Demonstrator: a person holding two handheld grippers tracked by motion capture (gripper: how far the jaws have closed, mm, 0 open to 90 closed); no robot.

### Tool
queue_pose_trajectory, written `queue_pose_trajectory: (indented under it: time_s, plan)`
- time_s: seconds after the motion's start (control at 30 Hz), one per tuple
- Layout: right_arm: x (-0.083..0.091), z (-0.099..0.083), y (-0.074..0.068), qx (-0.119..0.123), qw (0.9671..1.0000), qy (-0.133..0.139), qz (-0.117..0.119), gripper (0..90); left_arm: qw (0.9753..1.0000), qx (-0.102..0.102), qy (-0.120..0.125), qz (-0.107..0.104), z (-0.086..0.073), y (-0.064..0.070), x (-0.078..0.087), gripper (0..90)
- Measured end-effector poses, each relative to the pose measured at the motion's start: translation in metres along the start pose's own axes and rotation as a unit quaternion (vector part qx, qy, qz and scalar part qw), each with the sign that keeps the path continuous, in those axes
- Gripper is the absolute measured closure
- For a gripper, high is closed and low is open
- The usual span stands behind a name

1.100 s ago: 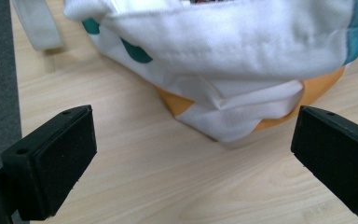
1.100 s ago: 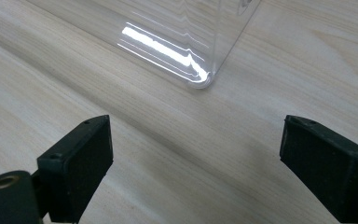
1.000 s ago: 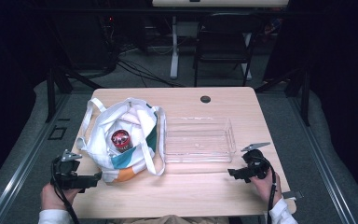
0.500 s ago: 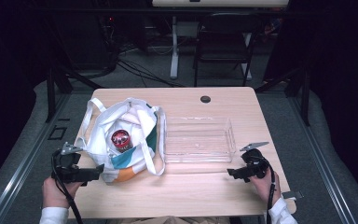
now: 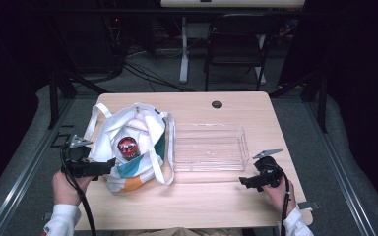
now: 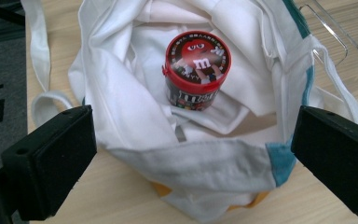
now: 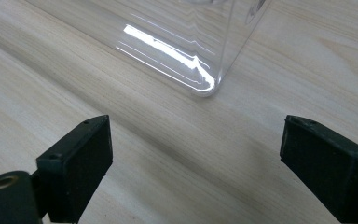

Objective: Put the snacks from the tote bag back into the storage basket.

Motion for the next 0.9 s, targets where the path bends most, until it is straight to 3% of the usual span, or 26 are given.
queue_pose_trajectory:
  time_s: [0.6,0.9]
  plan:
    - [0.001,-0.003,0.001,-0.007,1.0000,0.004,-0.003,8.8,0.9998,-0.011,-0.011,0.010,0.032,0.002,-0.027,0.1]
    - [0.001,-0.003,0.000,-0.009,1.0000,-0.002,0.000,8.9,0.9987,-0.021,-0.042,0.022,0.041,0.004,-0.040,0.1]
Point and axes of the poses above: each handheld gripper's, and its own axes: x roughly backward along the jaws, z roughly out of its top, y roughly to its right, the point moved 4 cm from there along -x, roughly forward along the jaws, and after that the axes turned 6 degrees about x, right-handed, at the moved point
